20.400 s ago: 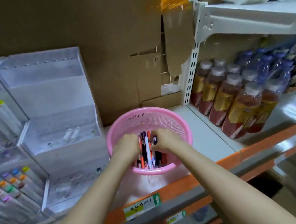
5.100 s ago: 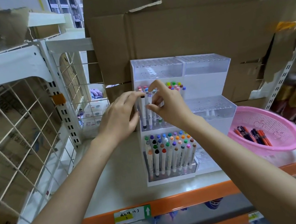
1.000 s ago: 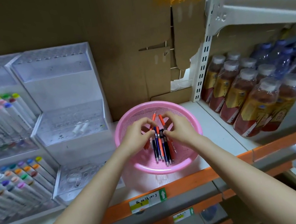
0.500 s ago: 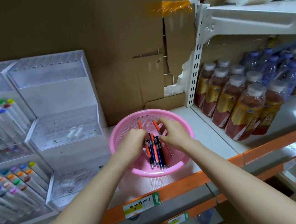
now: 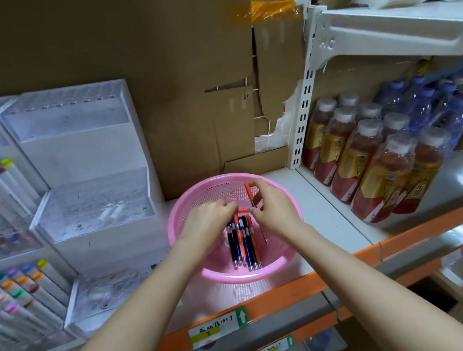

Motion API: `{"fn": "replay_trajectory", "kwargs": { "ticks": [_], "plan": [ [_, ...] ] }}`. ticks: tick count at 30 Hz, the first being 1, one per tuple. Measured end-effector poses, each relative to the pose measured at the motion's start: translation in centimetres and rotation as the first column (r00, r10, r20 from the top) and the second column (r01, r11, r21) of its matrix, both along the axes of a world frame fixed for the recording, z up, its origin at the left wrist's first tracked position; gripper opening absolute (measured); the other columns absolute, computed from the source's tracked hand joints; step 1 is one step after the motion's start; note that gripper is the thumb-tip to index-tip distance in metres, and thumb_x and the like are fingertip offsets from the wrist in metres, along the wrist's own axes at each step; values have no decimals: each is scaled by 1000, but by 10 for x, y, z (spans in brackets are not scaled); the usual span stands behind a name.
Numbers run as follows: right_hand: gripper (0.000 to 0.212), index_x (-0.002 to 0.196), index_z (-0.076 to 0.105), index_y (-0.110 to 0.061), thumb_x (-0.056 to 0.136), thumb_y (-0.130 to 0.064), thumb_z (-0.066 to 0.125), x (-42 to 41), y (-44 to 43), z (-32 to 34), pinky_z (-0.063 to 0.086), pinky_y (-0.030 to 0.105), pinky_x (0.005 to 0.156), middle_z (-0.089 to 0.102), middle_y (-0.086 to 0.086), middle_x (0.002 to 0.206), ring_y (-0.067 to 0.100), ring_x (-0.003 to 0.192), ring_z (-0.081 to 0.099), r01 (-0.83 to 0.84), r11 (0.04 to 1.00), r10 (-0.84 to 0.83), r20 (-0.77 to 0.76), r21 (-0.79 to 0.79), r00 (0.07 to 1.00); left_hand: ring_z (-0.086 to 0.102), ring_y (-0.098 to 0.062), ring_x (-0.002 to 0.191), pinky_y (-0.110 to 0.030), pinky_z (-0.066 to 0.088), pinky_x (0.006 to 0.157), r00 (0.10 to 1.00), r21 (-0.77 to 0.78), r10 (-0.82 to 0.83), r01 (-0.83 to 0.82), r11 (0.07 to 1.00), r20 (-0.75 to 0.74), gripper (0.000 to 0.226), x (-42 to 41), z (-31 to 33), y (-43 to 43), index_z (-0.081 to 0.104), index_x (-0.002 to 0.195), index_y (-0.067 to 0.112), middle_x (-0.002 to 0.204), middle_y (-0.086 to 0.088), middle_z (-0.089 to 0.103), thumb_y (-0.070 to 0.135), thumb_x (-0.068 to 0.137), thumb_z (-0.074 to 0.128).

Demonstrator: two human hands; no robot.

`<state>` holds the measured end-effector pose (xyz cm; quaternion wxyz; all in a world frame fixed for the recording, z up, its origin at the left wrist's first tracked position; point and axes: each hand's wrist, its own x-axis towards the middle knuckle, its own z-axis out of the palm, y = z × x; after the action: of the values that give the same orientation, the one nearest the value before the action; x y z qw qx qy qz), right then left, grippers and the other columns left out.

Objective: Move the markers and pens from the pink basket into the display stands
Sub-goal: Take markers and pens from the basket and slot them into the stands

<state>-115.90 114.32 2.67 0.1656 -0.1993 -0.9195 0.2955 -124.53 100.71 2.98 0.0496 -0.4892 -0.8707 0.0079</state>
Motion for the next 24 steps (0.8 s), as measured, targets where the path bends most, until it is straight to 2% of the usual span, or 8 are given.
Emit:
{"fn": "replay_trajectory", "kwargs": {
  "ticks": [2, 4, 7, 9, 12, 16, 20, 24],
  "plan": [
    [66, 140, 37, -22, 82, 1, 60, 3, -2, 3, 51, 38, 72, 63, 4, 89, 21, 77, 61, -12, 999, 12, -11, -34, 1000, 62, -28, 91, -41, 53, 67, 998, 139, -41, 35, 990, 44, 79, -1, -5, -3, 29, 137, 32, 108, -3, 61, 2, 73, 64],
    [72, 143, 34, -26, 82, 4, 59, 6, -4, 6, 52, 37, 72, 61, 2, 86, 19, 73, 60, -42, 998, 41, -24, -46, 999, 64, -28, 87, -42, 53, 64, 996, 222, -76, 62, 973, 54, 94, 0, -6, -5, 19, 144, 38, 106, -4, 61, -3, 72, 63],
    [65, 140, 42, -25, 84, 4, 58, 10, -8, 10, 46, 26, 74, 58, -2, 92, 14, 71, 53, -91, 995, 89, -61, -35, 994, 63, -24, 88, -39, 51, 65, 989, 350, -72, 22, 937, 132, 81, 4, -3, -7, 30, 145, 35, 102, -3, 63, -4, 81, 59],
    [62, 139, 44, -24, 85, 4, 57, 12, -11, 12, 39, 17, 67, 58, -3, 93, 12, 72, 51, -103, 994, 97, -104, -48, 990, 59, -17, 83, -33, 46, 63, 974, 466, -74, -34, 884, 212, 67, 8, 4, -9, 40, 142, 31, 97, -1, 64, -1, 86, 59],
    [60, 137, 43, -26, 86, 1, 60, 16, -18, 18, 37, 12, 62, 60, -5, 94, 5, 70, 53, -108, 992, 94, -183, -67, 979, 58, -11, 71, -29, 49, 65, 934, 646, -101, -157, 747, 343, 58, 15, 15, -14, 49, 133, 31, 86, 5, 63, 3, 85, 65],
    [56, 135, 45, -26, 88, 0, 59, 19, -32, 37, 40, 8, 65, 61, -10, 93, 0, 76, 57, -165, 980, 129, -282, -108, 951, 66, -12, 76, -38, 58, 72, 845, 754, -191, -316, 576, 500, 50, 18, 28, -32, 55, 120, 34, 89, 7, 65, 6, 82, 70],
    [54, 135, 44, -29, 90, -2, 59, 20, -58, 57, 46, 15, 67, 56, -15, 85, 4, 75, 58, -228, 968, 178, -349, -107, 920, 68, -11, 75, -43, 59, 71, 828, 804, -255, -332, 494, 499, 42, 26, 46, -57, 56, 116, 34, 83, 2, 65, 8, 85, 68],
    [51, 131, 46, -31, 90, -5, 60, 15, -88, 73, 51, 22, 64, 58, -7, 84, 7, 72, 60, -284, 951, 219, -384, -121, 897, 68, -12, 76, -41, 58, 74, 861, 856, -254, -316, 409, 440, 43, 31, 67, -93, 57, 112, 33, 80, 0, 65, 1, 84, 66]
  ]
}}
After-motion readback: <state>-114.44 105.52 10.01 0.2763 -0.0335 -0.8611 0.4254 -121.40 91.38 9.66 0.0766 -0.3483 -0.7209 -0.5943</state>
